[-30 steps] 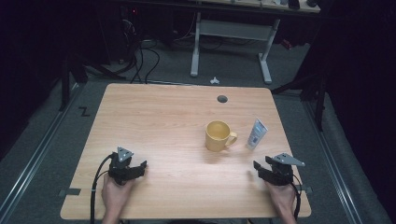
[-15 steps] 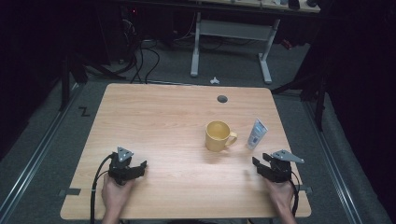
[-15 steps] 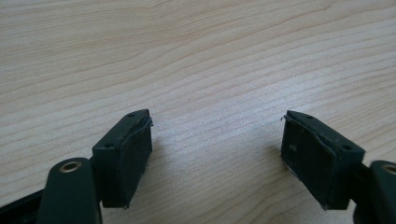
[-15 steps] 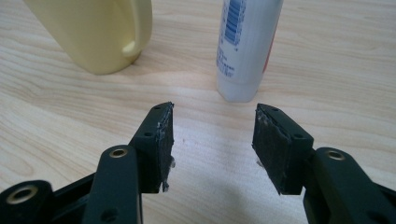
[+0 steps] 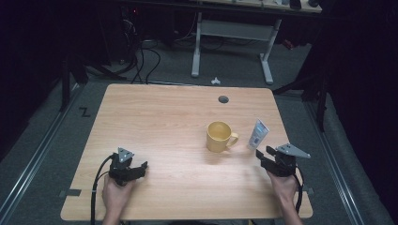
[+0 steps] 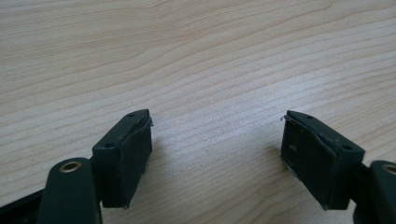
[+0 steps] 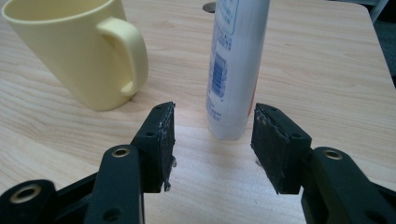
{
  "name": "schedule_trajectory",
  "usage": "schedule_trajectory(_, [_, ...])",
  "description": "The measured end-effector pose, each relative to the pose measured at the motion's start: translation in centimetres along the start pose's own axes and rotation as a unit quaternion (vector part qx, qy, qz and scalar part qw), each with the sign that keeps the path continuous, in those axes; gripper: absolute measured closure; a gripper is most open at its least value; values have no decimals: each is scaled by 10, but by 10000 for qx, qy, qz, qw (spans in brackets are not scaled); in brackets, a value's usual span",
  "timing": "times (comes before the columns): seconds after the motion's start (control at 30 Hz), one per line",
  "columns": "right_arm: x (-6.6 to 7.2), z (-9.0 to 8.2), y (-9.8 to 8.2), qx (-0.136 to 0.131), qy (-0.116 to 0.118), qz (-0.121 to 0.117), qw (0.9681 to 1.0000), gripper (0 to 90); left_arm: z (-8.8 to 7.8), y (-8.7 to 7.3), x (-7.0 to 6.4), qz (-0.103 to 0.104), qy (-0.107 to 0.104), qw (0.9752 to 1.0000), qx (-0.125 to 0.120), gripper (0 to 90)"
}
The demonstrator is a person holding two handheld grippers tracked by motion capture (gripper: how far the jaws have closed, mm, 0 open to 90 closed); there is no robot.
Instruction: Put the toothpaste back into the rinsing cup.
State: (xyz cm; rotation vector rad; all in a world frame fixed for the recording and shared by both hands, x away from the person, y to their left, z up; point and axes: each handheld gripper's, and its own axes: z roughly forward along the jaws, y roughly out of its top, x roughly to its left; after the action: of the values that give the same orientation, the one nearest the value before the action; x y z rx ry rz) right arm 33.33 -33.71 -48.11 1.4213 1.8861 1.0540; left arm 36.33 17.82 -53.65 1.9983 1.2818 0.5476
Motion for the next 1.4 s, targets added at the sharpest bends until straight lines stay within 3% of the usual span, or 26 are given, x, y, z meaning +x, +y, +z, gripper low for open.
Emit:
schedule_trajectory(0.37, [-8, 7, 12, 29, -35, -35, 10000, 491, 0, 0, 0, -1, 0, 10000, -1, 248])
schedule_trajectory(0.7, [-13, 12, 21, -26, 12, 114, 9999, 490, 0, 0, 0, 0, 0, 10000, -1, 247])
schedule_trajectory(1.4, [-17, 28, 44, -100, 66, 179, 9998, 491, 0, 0, 0, 1, 0, 10000, 0, 248])
